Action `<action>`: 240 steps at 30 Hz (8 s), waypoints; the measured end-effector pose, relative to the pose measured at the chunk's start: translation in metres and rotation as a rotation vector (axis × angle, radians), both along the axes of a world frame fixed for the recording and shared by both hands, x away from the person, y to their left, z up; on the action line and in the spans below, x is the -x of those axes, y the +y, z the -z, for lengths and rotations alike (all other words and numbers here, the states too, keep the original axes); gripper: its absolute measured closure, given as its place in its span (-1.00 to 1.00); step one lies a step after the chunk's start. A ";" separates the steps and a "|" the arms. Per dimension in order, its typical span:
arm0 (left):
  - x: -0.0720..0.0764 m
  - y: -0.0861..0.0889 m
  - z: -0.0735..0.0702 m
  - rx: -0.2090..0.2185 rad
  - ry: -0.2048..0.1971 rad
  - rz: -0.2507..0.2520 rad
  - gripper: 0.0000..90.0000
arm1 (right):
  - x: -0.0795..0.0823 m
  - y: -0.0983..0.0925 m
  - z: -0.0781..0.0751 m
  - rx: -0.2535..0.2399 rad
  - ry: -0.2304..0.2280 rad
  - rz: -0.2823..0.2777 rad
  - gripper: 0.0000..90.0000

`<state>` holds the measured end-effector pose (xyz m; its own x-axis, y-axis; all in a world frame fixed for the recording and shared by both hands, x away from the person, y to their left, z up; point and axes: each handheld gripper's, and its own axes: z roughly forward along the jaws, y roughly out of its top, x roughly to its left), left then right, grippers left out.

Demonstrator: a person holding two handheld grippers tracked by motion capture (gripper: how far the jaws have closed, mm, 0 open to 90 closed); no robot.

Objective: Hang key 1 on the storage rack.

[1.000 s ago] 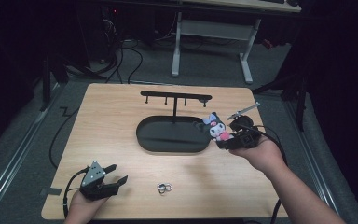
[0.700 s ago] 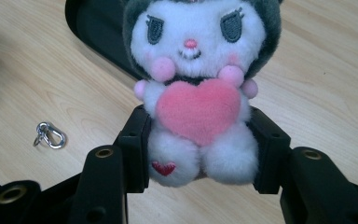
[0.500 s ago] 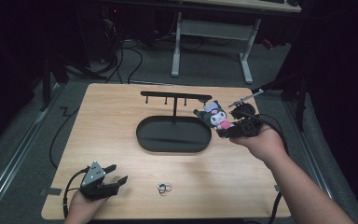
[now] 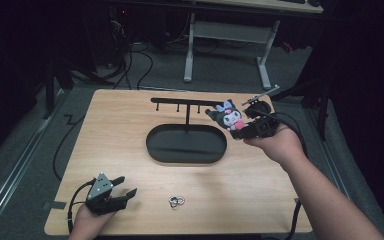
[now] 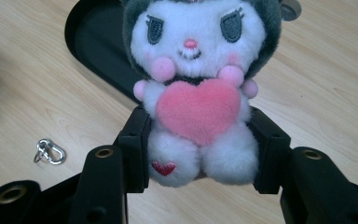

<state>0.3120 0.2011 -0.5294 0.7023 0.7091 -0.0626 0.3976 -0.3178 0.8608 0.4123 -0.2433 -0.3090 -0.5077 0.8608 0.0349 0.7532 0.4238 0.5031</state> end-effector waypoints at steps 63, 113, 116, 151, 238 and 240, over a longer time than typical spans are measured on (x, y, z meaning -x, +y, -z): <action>-0.001 -0.003 0.003 -0.019 0.015 0.016 -0.22 | -0.029 -0.018 0.046 0.052 0.093 0.082 0.08; 0.018 -0.061 -0.005 -0.095 0.072 0.110 0.30 | 0.123 -0.024 0.197 -0.212 -0.378 0.085 0.21; 0.023 -0.070 -0.004 -0.140 0.071 0.119 0.57 | 0.119 -0.027 0.194 -0.300 -0.336 0.105 0.33; 0.010 -0.269 -0.009 -0.197 0.101 0.345 0.91 | 0.119 -0.044 0.195 -0.331 -0.303 0.059 0.59; 0.001 -0.012 -0.003 -0.063 0.080 -0.004 0.26 | 0.123 0.044 0.208 -0.206 -0.067 -0.192 0.96; 0.001 -0.012 -0.003 -0.066 0.081 -0.003 0.26 | 0.122 0.047 0.206 -0.203 -0.070 -0.197 0.96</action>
